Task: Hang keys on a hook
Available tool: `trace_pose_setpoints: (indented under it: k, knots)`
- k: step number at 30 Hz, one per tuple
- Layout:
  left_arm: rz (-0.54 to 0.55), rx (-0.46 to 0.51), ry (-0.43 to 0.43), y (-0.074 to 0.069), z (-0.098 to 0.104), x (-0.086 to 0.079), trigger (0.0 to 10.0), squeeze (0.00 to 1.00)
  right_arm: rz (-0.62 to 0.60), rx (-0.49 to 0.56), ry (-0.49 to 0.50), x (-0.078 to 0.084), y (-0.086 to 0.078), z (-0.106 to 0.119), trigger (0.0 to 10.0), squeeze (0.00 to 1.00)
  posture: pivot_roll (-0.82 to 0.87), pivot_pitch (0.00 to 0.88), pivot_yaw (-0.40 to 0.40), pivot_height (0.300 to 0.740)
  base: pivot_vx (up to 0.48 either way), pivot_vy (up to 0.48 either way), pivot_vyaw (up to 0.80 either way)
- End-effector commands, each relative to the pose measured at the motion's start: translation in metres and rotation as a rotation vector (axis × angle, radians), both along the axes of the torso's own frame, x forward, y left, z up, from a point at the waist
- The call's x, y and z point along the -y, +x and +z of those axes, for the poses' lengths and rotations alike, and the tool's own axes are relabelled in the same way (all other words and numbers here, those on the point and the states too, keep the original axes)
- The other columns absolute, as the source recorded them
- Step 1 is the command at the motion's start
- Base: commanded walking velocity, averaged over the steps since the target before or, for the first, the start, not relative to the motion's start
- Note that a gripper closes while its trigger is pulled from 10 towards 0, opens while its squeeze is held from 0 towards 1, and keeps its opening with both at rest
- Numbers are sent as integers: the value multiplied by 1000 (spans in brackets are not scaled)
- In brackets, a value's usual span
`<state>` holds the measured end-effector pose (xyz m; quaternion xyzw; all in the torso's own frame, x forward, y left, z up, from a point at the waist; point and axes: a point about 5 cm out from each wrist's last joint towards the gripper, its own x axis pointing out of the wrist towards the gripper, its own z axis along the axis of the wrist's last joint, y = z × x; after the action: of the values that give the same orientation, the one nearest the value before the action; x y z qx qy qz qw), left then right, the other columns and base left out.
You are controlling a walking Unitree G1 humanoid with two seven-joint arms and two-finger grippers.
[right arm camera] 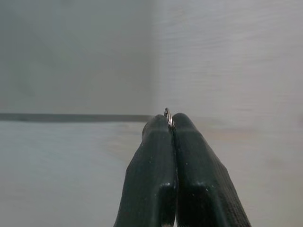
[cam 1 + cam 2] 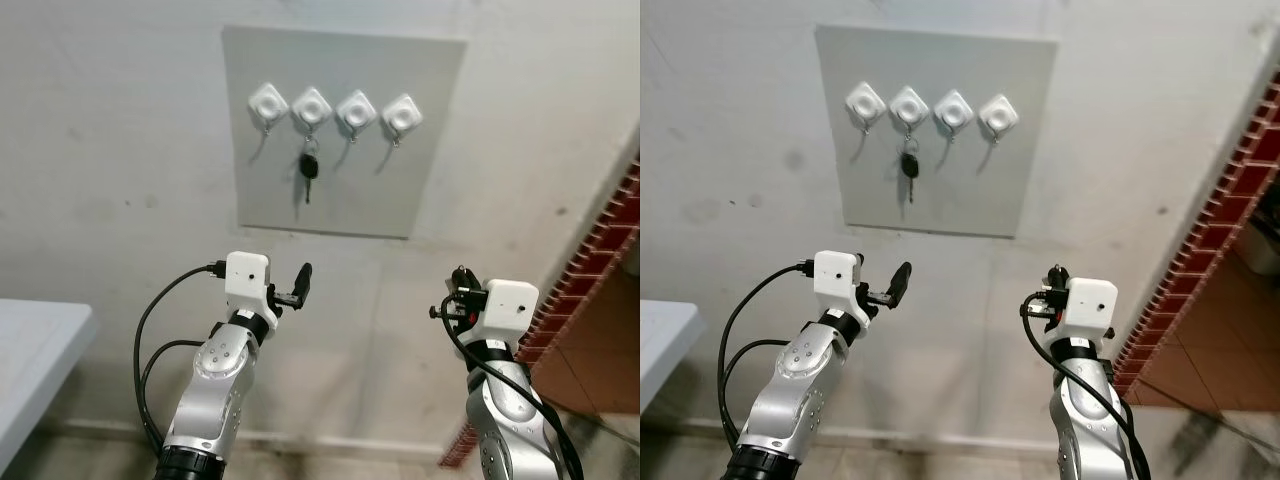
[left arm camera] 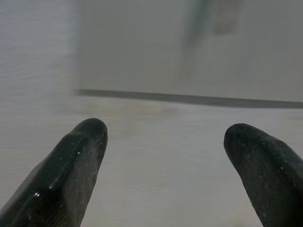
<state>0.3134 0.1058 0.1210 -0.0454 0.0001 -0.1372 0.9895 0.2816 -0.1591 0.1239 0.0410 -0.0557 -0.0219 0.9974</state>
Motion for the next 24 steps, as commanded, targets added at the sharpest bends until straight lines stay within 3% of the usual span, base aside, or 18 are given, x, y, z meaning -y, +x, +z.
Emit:
trace_pose_setpoints:
  k: [1,5,15,24]
  knots:
    - [14,14,-14,1,4,-3,10000,0,21,33,-1,-4,3,9,10000,0,16,0,-42,740,472,0,0]
    - [18,-24,-89,2,2,-2,10000,0,23,32,-2,-4,3,9,10000,0,17,0,-42,740,175,0,0]
    - [-44,81,-95,-4,19,3,10000,0,58,23,2,-8,3,8,10000,0,22,0,-41,740,0,0,0]
    - [-78,93,-99,-7,22,8,10000,0,79,33,5,-9,5,10,10000,0,23,0,-40,740,0,0,0]
